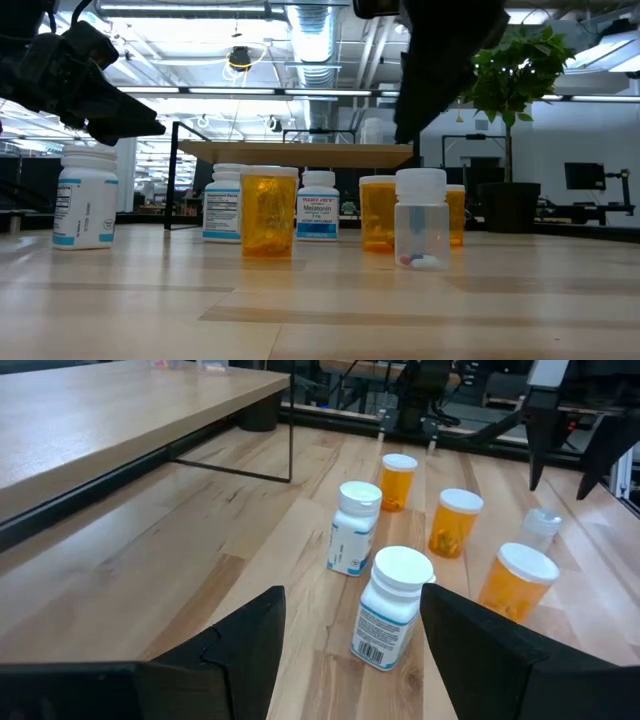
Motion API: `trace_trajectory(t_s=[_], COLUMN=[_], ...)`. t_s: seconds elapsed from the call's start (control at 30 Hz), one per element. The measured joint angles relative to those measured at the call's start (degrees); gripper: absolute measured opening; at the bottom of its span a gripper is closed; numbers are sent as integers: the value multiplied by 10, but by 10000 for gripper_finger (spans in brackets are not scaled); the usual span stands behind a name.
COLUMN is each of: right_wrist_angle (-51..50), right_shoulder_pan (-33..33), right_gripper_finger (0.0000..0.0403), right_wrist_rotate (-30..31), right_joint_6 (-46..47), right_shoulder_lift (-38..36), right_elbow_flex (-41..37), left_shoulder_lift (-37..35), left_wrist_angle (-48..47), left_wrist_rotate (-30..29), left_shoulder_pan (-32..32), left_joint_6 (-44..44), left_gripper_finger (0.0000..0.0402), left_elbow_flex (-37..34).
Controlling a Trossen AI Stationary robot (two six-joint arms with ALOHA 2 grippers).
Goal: Pick and place medicine bottles onto shelf by color
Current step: Put the transparent pill bottle aligned with the other transparent pill bottles on the shelf
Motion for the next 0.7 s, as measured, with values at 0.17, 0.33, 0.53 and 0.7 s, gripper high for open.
trace_trajectory(t_s=[0.17, 0.33, 0.53, 0.7], right_wrist_angle=[0, -1, -1, -1], right_shoulder_pan=[0, -1, -4, -5], right_gripper_finger=[207, 218, 247, 267], right_wrist_rotate=[-6, -15, -33, -40], right_joint_6=[-13, -42, -45, -72], right_shoulder_lift=[0, 0, 0, 0], right_elbow_flex=[0, 0, 0, 0], left_shoulder_lift=[0, 0, 0, 0], left_wrist_angle=[0, 0, 0, 0], left_wrist_rotate=[0, 0, 0, 0], left_shoulder_pan=[0, 0, 0, 0], left_joint_6=[0, 0, 0, 0], left_gripper_finger=[222, 222, 222, 222], left_elbow_flex=[0, 0, 0, 0])
